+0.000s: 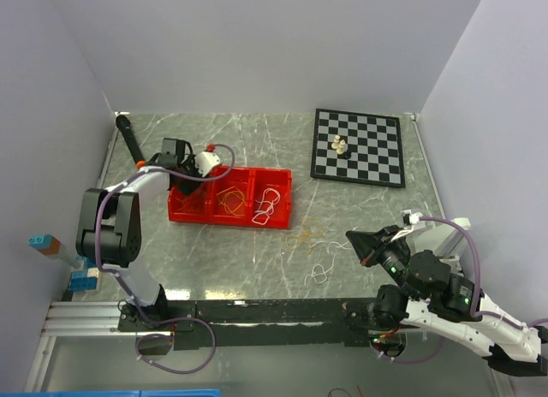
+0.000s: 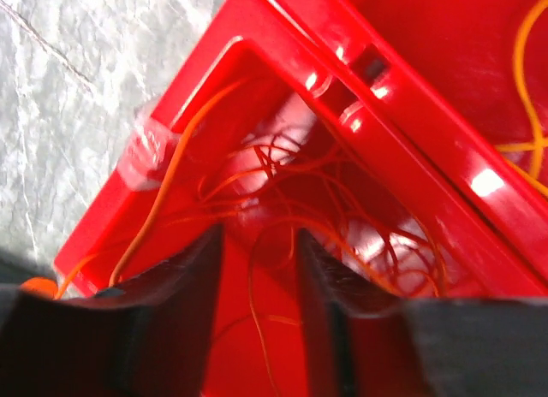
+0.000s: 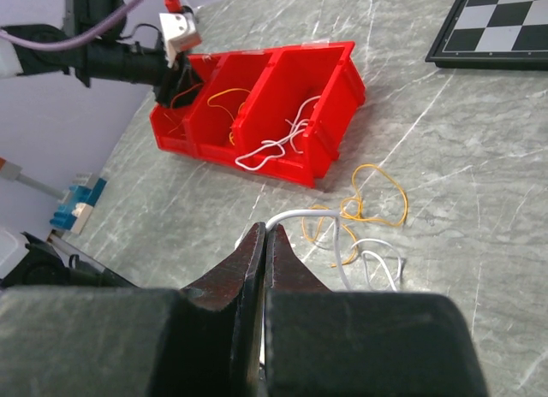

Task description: Untangle the cables

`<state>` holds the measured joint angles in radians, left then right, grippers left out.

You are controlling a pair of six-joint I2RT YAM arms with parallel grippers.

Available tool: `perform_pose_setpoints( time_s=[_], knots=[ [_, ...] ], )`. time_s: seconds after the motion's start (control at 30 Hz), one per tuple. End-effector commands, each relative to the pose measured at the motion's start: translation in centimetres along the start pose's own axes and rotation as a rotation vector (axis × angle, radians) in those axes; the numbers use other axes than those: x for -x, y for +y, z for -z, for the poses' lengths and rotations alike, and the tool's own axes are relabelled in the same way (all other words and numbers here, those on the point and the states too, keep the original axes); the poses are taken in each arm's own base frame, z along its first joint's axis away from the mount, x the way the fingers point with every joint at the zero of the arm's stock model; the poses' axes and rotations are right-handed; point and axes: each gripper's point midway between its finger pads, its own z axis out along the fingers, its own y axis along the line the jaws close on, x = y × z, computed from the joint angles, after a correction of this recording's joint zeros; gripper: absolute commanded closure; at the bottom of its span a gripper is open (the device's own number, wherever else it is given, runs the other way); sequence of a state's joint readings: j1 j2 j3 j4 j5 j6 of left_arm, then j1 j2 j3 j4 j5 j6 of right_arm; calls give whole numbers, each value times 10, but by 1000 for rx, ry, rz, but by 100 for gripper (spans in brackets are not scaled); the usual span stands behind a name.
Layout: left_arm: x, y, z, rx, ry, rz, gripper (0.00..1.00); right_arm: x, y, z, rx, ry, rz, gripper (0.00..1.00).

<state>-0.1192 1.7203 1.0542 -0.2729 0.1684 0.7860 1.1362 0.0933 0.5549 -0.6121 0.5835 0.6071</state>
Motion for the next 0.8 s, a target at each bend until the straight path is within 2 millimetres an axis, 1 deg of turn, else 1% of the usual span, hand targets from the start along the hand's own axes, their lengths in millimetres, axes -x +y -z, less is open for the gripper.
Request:
perform_pose_setpoints(
  time_s=[0.0, 0.03, 0.07, 0.2, 0.33, 0.43, 0.53, 0.6, 0.67, 0.77],
  knots=[
    [32, 16, 41, 15, -76, 25, 47, 11, 9, -2, 16, -26, -3, 100],
    [32, 15, 45, 1, -72, 24, 38, 12, 9, -2, 19, -30, -5, 100],
    [32, 14, 48, -12, -62, 28, 33, 12, 10, -1, 22, -31, -5, 100],
    [35, 18, 64, -21, -69, 24, 30, 12, 10, -1, 22, -28, -1, 100],
    [38, 23, 79, -40, -74, 16, 31, 13, 10, -1, 23, -29, -1, 100],
    [40, 24, 91, -51, -68, -13, 34, 13, 10, 0, 26, -32, -2, 100],
    [41, 28, 99, -41, -61, -22, 42, 14, 10, 0, 27, -32, -3, 100],
    [44, 25, 105, -78, -70, -18, 48, 13, 10, -1, 26, -31, -2, 100],
    [50, 19, 111, -114, -88, -9, 50, 13, 11, -1, 29, -31, -1, 100],
    [75, 9, 128, -160, -197, 16, 47, 11, 11, -2, 25, -25, 4, 100]
  ],
)
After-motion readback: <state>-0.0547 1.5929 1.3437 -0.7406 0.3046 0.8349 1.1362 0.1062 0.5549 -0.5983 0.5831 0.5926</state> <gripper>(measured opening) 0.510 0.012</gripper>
